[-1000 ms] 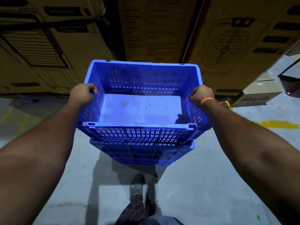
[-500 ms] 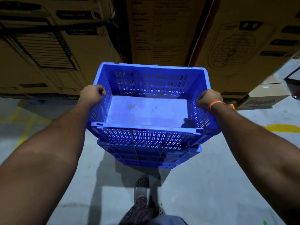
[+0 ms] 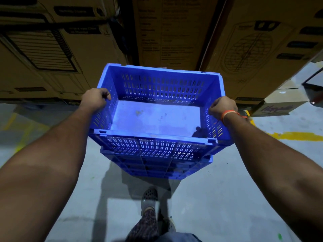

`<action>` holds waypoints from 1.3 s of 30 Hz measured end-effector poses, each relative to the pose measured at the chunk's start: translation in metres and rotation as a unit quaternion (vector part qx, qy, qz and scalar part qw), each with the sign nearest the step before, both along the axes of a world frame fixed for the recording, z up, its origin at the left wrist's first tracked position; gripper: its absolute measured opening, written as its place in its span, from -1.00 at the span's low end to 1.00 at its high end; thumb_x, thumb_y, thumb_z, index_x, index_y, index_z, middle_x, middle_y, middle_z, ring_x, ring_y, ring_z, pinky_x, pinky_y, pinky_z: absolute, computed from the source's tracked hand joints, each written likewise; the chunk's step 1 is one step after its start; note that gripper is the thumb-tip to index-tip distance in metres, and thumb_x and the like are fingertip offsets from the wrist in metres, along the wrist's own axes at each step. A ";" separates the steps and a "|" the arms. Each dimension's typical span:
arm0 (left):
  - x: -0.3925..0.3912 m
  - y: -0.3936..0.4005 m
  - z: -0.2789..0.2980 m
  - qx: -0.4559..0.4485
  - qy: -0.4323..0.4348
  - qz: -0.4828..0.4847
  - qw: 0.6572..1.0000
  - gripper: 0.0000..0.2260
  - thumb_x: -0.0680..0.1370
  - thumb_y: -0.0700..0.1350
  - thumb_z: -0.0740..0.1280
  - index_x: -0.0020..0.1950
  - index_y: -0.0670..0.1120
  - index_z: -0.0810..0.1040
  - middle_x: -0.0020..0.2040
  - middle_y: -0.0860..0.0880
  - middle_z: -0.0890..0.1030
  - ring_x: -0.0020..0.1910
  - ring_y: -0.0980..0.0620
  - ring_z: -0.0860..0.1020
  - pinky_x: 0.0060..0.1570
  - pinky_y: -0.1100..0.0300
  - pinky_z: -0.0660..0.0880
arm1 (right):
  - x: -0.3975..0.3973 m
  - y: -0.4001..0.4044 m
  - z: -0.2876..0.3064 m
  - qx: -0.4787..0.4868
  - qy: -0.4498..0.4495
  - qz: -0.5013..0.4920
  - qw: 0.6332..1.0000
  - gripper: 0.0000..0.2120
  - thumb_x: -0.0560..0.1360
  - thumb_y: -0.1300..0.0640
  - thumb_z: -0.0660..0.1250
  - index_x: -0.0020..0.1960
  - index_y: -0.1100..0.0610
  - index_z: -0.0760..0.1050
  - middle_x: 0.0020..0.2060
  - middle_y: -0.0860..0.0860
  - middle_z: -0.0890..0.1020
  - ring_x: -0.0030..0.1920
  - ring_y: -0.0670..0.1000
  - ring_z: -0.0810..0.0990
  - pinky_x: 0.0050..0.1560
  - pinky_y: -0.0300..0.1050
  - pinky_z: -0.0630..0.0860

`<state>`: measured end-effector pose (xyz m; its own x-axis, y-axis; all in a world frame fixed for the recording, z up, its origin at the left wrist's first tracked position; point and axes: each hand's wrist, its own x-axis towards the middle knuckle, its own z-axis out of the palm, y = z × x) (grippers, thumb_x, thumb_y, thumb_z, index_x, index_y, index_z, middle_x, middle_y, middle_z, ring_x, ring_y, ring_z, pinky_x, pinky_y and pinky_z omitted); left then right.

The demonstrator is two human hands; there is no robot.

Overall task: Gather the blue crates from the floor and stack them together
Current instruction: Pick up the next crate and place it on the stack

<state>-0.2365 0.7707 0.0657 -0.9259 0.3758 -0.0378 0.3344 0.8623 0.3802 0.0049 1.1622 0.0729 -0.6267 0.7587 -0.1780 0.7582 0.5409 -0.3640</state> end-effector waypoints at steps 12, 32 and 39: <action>0.021 -0.008 0.022 -0.011 -0.040 0.020 0.999 -0.73 0.41 -0.34 0.21 -0.11 -0.07 0.64 -0.15 -0.04 0.62 -0.05 -0.12 0.61 -0.07 0.14 0.49 | -0.012 0.013 0.016 -0.050 -0.048 0.061 0.996 -0.95 0.29 0.16 0.49 -0.26 0.13 0.66 -0.43 0.02 0.64 -0.27 0.10 0.68 -0.22 -0.18 0.53; -0.008 -0.019 0.010 -0.051 -0.021 0.014 0.998 -0.80 0.45 -0.36 0.29 -0.16 -0.07 0.58 -0.18 -0.12 0.57 -0.06 -0.20 0.58 -0.12 0.12 0.33 | -0.015 -0.017 0.006 -0.066 -0.008 0.006 0.998 -0.73 0.30 0.11 0.37 -0.04 0.18 0.63 -0.12 0.11 0.68 -0.14 0.16 0.65 -0.20 -0.14 0.54; -0.002 -0.017 0.010 -0.049 -0.015 0.020 0.999 -0.81 0.45 -0.33 0.28 -0.15 -0.06 0.58 -0.16 -0.14 0.60 -0.04 -0.20 0.58 -0.08 0.10 0.40 | -0.012 -0.018 -0.002 -0.021 0.002 -0.008 1.000 -0.87 0.37 0.15 0.41 -0.11 0.16 0.62 -0.20 0.09 0.65 -0.24 0.12 0.59 -0.27 -0.16 0.46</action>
